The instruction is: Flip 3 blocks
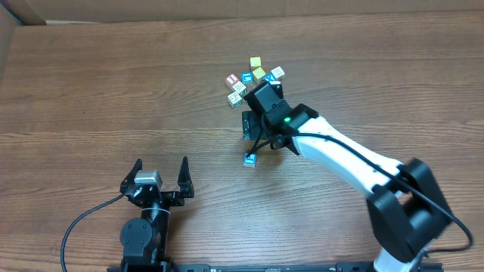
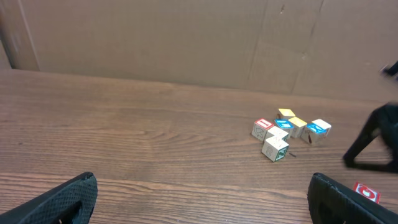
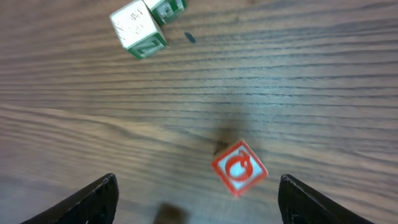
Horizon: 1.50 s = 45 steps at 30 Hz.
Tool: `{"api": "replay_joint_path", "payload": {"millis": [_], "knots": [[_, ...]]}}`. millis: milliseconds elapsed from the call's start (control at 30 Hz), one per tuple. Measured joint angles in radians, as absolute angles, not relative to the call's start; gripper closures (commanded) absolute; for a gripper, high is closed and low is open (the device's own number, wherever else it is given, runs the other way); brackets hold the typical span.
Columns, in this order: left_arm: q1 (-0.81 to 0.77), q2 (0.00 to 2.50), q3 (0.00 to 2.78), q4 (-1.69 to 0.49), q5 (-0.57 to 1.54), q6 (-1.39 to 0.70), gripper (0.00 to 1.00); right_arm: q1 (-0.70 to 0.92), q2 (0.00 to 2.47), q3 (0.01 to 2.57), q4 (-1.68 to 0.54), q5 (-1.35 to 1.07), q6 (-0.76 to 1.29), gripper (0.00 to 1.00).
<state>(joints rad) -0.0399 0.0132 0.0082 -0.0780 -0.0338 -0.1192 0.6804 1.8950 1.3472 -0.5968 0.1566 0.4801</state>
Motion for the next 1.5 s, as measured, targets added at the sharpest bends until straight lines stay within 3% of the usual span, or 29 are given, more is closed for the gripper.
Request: {"api": "replay_joint_path", "payload": {"millis": [167, 367, 633, 700, 1133, 1500], "knots": [[-0.040, 0.013, 0.008, -0.078, -0.034, -0.119, 0.00, 0.675, 1.996, 1.347, -0.535, 0.165, 0.424, 0.18], [-0.040, 0.013, 0.008, -0.078, -0.034, -0.119, 0.00, 0.649, 2.021, 1.347, -0.536, 0.175, 0.393, 0.46], [-0.040, 0.013, 0.008, -0.078, -0.034, -0.119, 0.00, 0.635, 2.021, 1.347, -0.602, 0.173, 0.392, 0.56], [-0.040, 0.013, 0.008, -0.078, -0.034, -0.119, 0.00, 0.636, 2.021, 1.347, -0.606, 0.171, 0.391, 0.66], [-0.040, 0.013, 0.008, -0.078, -0.034, -0.119, 0.00, 0.636, 1.964, 1.347, -0.719, 0.026, 0.394, 0.68], [-0.040, 0.013, 0.008, -0.078, -0.034, -0.119, 0.00, 0.636, 1.904, 1.347, -0.883, -0.055, 0.603, 0.67]]}}
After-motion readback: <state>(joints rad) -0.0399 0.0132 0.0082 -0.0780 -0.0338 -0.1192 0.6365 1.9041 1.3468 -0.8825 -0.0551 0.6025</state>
